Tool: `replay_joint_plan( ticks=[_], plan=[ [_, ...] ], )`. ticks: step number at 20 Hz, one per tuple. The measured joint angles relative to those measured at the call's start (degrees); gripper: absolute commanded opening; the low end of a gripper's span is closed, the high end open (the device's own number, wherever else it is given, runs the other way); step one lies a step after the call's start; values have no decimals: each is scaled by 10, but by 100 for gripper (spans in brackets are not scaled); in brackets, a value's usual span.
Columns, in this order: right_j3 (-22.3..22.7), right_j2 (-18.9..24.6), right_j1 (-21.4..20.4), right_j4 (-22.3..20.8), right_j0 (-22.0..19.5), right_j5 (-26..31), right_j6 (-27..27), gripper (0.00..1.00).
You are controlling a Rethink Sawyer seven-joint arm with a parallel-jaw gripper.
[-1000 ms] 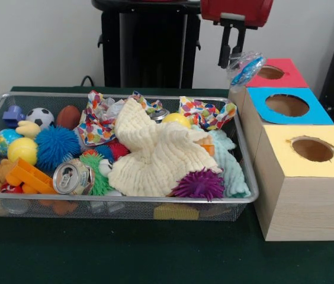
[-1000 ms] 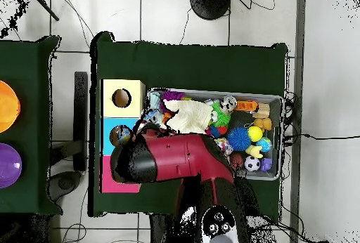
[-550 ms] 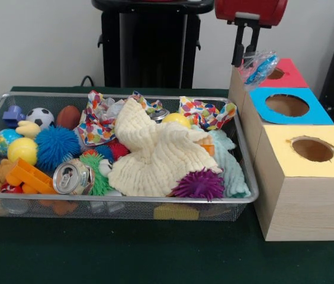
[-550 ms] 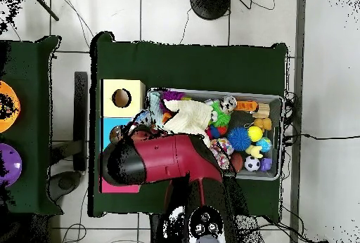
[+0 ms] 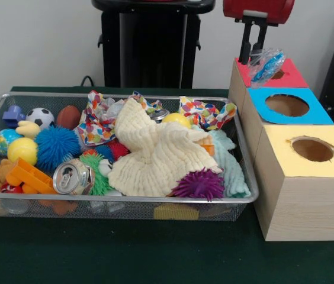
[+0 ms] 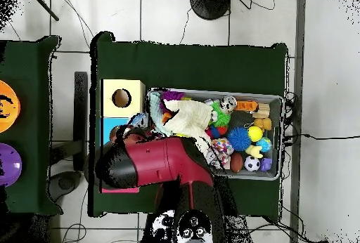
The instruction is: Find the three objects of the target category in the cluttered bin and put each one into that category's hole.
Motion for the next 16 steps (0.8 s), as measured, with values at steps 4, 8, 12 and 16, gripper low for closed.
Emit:
replay_joint_plan(
  ticks=[4,8,12,16],
  plan=[
    [0,-7,6,12,7,0,0,0],
    [1,-11,11,19,10,0,0,0],
    [4,-16,20,27,13,0,0,0],
    [8,-17,29,40,15,-3,0,0]
  ],
)
